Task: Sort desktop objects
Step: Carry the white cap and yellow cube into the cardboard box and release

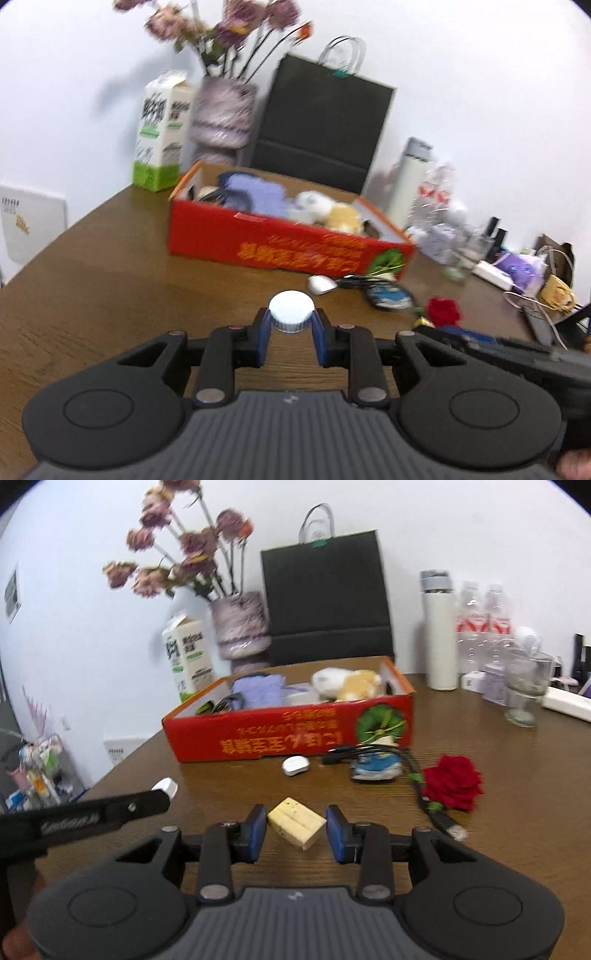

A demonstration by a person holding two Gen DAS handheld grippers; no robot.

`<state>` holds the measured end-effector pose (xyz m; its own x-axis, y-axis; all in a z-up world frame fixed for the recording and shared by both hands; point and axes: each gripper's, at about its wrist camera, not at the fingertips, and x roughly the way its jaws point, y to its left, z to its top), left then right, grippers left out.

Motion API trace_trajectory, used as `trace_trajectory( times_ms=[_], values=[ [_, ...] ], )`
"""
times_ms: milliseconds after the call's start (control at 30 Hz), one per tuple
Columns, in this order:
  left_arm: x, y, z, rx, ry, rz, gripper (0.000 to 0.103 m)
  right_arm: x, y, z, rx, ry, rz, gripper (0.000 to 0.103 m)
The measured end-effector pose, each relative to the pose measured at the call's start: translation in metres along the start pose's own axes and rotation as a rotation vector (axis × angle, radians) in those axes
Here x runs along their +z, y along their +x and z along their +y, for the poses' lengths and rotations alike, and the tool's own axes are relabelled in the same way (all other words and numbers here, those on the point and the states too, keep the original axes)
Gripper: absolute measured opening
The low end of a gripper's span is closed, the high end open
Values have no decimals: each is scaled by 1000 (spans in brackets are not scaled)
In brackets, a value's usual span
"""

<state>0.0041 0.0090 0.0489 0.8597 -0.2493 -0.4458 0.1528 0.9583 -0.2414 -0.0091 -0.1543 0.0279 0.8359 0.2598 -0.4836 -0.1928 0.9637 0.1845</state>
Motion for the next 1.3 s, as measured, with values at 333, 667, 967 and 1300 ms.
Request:
trace_trajectory(
  times_ms=[333, 667, 967, 1300],
  values=[
    [69, 12, 6, 89, 95, -109, 25, 54, -15, -8, -13, -48, -188, 34],
    [156, 172, 69, 215, -16, 134, 25, 166, 156, -46, 34, 158, 57, 34],
    [162, 204, 86, 252, -7, 211, 58, 180, 258, -49, -77, 166, 219, 47],
    [137, 147, 65, 379, 51, 180, 100, 170, 180, -38, -70, 59, 137, 61]
  ],
)
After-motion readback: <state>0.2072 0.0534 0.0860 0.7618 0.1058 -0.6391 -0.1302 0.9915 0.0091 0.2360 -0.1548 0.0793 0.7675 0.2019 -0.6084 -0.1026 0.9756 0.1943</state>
